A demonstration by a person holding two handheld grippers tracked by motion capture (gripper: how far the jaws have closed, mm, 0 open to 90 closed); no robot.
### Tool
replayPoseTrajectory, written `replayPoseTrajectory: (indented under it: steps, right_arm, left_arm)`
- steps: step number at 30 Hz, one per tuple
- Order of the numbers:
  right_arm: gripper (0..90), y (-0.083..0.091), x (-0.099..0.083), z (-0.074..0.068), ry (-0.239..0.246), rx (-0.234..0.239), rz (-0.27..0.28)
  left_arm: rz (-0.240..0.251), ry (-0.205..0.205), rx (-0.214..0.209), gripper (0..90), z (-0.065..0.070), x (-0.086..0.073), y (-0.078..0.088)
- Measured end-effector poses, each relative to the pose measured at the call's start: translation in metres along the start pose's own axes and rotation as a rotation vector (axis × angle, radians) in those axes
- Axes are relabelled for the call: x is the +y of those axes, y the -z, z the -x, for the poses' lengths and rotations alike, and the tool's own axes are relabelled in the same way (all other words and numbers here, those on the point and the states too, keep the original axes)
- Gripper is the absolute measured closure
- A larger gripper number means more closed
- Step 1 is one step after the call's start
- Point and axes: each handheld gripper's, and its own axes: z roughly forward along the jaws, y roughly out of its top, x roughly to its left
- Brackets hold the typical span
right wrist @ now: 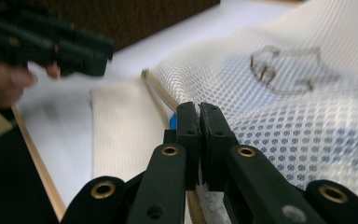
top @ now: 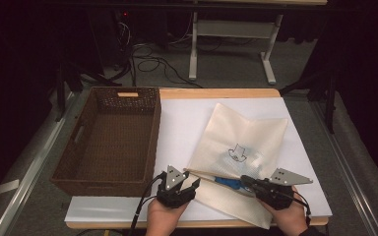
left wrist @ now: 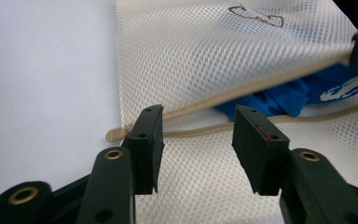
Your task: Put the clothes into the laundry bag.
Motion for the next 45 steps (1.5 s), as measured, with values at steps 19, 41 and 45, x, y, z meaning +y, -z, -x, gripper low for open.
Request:
replayPoseTrajectory:
  steps: [19,41,45]
  right_arm:
    - [88.4,-0.028,-0.026,0.012,-0.011,-0.08,-0.233]
    - [88.0,-0.004,-0.028,0.059,-0.058,-0.205,-0.201]
    - [87.6,-0.001,-0.028,0.062,-0.067,-0.207,-0.193]
  left_arm:
    - [-0.178,0.016,0.1,51.9,-0.017,-0.018,-0.022]
    - [-0.186,-0.119,-0.133,78.2,0.037,-0.02,-0.026]
    - [-0.164,-0.102,-0.101,69.7,0.032,-0.017,-0.023]
